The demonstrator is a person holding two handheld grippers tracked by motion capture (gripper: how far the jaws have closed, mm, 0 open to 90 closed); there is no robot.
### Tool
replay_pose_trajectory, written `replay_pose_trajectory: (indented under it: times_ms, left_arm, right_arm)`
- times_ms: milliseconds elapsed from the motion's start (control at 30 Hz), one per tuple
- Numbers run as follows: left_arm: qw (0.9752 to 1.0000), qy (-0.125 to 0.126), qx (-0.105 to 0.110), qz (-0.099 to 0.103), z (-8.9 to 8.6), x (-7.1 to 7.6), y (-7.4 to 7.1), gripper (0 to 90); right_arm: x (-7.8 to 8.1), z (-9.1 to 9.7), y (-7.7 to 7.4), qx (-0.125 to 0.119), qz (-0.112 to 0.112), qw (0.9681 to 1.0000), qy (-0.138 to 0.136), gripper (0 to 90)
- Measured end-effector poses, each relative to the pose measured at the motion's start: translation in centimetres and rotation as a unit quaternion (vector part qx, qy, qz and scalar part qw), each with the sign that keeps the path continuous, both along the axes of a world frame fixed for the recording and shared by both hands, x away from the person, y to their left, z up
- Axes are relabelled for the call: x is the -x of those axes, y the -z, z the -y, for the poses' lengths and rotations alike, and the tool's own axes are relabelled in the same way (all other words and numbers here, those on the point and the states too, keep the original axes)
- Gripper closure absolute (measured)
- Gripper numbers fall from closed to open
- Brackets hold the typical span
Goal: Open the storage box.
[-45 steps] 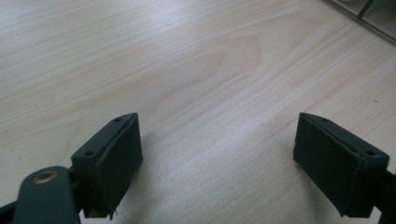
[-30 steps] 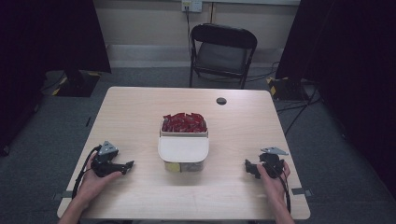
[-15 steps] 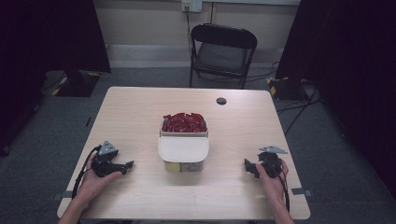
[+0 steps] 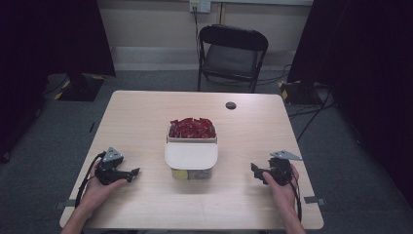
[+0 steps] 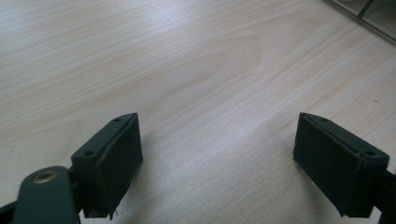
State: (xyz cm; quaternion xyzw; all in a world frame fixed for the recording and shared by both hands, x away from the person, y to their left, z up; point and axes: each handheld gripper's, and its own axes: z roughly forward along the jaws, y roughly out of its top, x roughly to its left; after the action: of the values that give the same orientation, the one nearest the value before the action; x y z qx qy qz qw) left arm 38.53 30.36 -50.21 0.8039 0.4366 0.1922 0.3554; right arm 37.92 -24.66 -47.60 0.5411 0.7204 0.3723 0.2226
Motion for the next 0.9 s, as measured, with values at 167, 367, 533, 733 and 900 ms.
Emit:
replay_pose_trajectory:
  times_ms: [167, 367, 533, 733, 900]
  left_arm:
    - [1.0000, 0.000, 0.000, 0.000, 0.0, 0.0, 0.0, 15.0]
    - [1.0000, 0.000, 0.000, 0.000, 0.0, 0.0, 0.0, 15.0]
    - [1.0000, 0.000, 0.000, 0.000, 0.0, 0.0, 0.0, 15.0]
    - [1.0000, 0.000, 0.000, 0.000, 0.0, 0.0, 0.0, 15.0]
    - [1.0000, 0.000, 0.000, 0.000, 0.0, 0.0, 0.0, 15.0]
  right_arm:
    - [0.4, -0.9, -0.8, 0.000, 0.012, 0.9997, -0.021, 17.1]
    - [1.2, -2.2, -2.1, 0.001, 0.042, 0.9984, -0.040, 18.6]
    - [1.6, -3.2, -2.8, -0.009, 0.046, 0.9974, -0.055, 18.5]
    - [2.1, -4.5, -3.5, -0.019, 0.046, 0.9948, -0.089, 17.4]
    - [2.4, -5.6, -3.9, -0.026, 0.045, 0.9928, -0.107, 15.7]
